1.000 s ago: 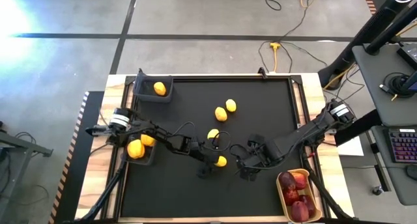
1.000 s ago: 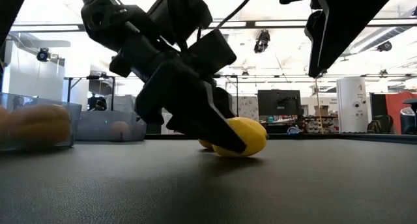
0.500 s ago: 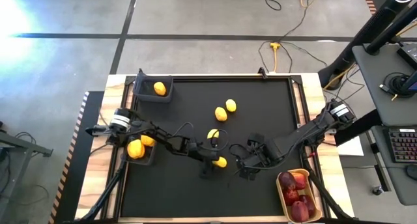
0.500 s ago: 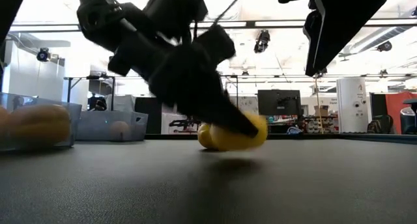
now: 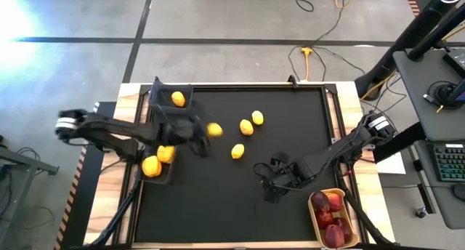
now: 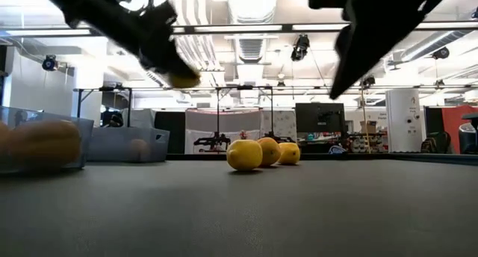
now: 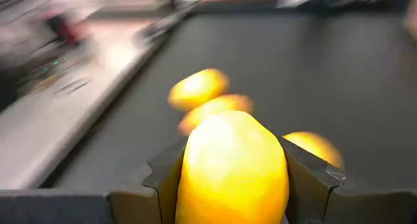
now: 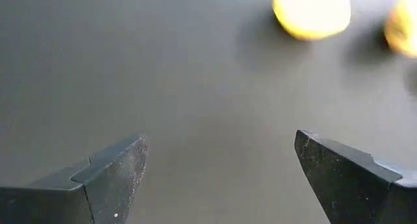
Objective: Sort produce into baskets
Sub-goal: Put the lemon into the top black bin
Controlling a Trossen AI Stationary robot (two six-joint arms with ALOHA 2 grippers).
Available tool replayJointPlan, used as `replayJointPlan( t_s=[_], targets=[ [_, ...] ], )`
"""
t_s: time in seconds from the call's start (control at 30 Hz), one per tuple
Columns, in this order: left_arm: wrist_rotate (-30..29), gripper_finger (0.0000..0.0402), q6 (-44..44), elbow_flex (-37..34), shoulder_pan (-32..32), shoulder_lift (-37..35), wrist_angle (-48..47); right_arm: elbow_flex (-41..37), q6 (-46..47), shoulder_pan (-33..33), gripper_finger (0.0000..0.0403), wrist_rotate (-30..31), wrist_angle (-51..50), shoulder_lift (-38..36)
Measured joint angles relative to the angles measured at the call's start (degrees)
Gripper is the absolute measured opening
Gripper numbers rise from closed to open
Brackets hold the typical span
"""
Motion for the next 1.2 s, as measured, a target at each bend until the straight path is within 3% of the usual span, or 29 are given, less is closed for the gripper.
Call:
replayJointPlan(
  t_s=[0.1,0.2,0.3,0.43,0.6,0.87,1.2],
  targets=[
    [-4.6,0.0175,-1.1,-1.0,8.4,-7.3,-10.6,-2.7,-5.4,-0.1,0.0377,2.0,9.7,0.0],
    [-4.7,0.0175,-4.4,-0.1,19.7,-10.5,-18.6,-4.5,-12.7,-1.1,0.0377,4.0,20.3,0.0],
    [-4.3,0.0175,-6.2,2.2,30.2,-10.3,-24.0,-5.4,-20.3,-2.9,0.0377,4.0,29.8,0.0],
    [-4.3,0.0175,-6.9,5.0,40.1,-6.1,-30.3,-5.4,-23.1,-4.6,0.0377,2.3,34.3,0.0],
    [0.3,0.0175,-8.2,8.9,45.0,2.8,-35.3,-5.4,-23.3,-6.0,0.0377,2.1,34.6,0.0],
    [0.2,0.0175,-8.5,18.1,48.7,15.6,-42.3,-5.4,-23.4,-6.2,0.0377,2.1,33.5,0.0],
    [0.2,0.0298,-9.7,20.1,49.0,18.8,-48.6,-5.9,-25.4,-6.0,0.0377,2.1,29.2,0.0]
  ],
)
